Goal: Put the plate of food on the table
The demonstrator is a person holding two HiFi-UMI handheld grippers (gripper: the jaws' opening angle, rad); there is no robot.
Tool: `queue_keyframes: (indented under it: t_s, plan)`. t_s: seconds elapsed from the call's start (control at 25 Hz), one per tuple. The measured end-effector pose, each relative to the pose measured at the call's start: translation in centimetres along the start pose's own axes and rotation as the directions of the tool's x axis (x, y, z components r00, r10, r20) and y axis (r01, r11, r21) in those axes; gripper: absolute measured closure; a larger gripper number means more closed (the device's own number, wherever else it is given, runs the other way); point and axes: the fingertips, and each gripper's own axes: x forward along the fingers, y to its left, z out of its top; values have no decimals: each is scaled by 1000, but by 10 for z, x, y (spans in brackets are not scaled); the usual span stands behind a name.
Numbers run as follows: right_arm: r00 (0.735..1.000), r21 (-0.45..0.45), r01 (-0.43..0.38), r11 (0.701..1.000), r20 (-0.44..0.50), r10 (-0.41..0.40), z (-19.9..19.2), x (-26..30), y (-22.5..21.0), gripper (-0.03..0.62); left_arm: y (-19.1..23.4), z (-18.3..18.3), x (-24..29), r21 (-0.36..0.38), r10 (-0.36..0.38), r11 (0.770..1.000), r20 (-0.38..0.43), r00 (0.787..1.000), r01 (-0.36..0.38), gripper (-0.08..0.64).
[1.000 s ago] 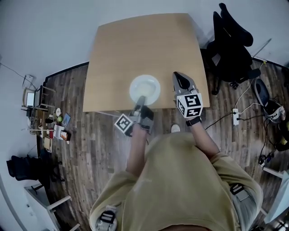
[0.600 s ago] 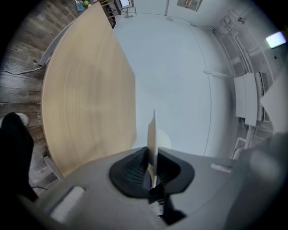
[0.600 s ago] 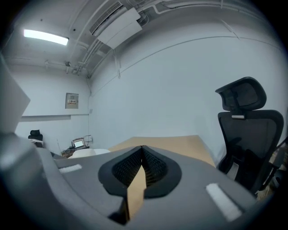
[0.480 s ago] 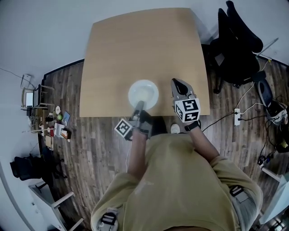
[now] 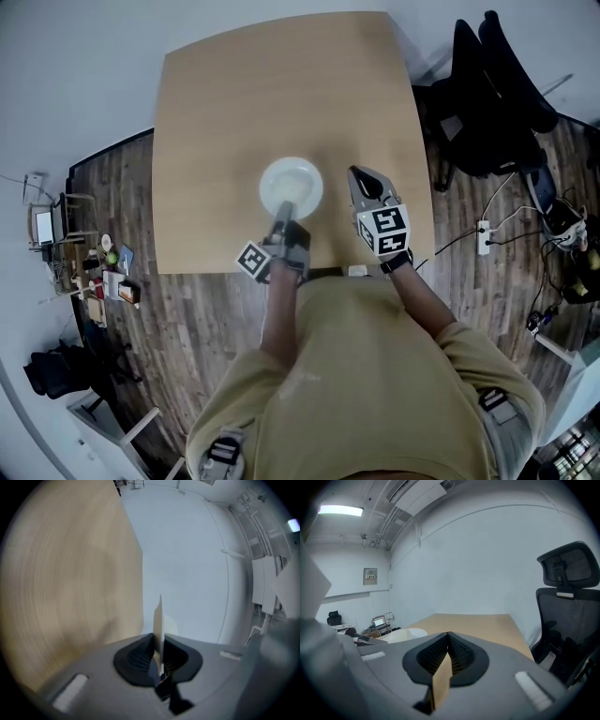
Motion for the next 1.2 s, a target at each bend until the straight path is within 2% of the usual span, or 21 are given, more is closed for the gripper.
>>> queue_keyframes:
  t_s: [0.24,0.44,0.68,0.84,1.0,1.2]
  plan:
    - [999,22,30,999,-38,-29,6,48,-17,588,11,27,61,-22,28,999,-89,996,-30,538]
    - [996,44,60,997,-74,-57,0,80,-36,588,33,47,107,-31,61,997,-110,992,-65,537]
    - [990,68,92,993,-116,-83,-9,118,-52,588,51,72,155,26,51,998,-133,990,-48,538]
    - [985,79,105,991,-144,-92,-18,140,-61,588,75,83,184,64,88,995,-179,980,-78,537]
    - [980,83,115,990,-175,-99,-29,158,-66,588,102,92,205,108,162,984,-180,970,-145,532]
    - [973,79,114,990,-208,-95,-42,168,-69,588,128,97,220,97,187,980,-147,971,-174,534]
